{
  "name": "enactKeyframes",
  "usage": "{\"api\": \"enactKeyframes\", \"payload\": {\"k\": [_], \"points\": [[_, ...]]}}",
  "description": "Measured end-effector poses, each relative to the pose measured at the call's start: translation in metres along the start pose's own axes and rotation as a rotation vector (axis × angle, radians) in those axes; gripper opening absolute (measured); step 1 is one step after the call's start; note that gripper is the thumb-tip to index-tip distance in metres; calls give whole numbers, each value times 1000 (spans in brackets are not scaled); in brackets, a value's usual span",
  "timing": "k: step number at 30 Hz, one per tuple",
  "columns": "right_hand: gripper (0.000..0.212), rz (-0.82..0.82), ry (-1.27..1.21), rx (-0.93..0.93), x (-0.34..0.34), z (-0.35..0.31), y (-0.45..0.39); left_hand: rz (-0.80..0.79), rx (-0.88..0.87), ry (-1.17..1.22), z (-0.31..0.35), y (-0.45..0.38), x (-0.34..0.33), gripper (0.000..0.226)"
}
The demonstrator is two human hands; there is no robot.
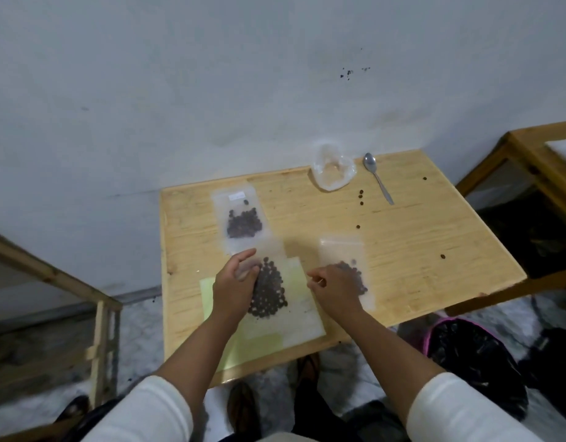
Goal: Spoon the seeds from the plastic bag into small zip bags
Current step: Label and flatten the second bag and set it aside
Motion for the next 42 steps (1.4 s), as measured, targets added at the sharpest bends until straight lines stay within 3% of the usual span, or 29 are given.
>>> {"api": "enactKeyframes", "payload": {"k": [5,11,18,22,30,39,42], "points": [[18,-75,249,60,-22,6,12,16,30,28,-13,12,23,29],[14,-46,251,46,-26,-1,10,-3,39,81,-22,18,34,37],[13,190,-55,48,18,-57,6,2,10,145,-2,16,43,40],[13,136,-196,178,37,-118,9,-5,-52,142,15,15,43,44],[10,139,-72,284,43,-161,5,0,-175,202,55,18,49,47],[7,253,-38,353,51,-179,11,128,-239,301,76,16,59,24],[26,353,-99,395,52,-179,19,161,-226,330,76,13,61,25]]}}
Point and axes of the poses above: each hand's wrist, its own y-axis away from the middle knuckle, its own x-axis out of the back of the hand, z = x × y, the point moved 4 cm from there along -y, towards the middle knuckle, and after that the axes turned 9 degrees about y, right-handed, at the moved point
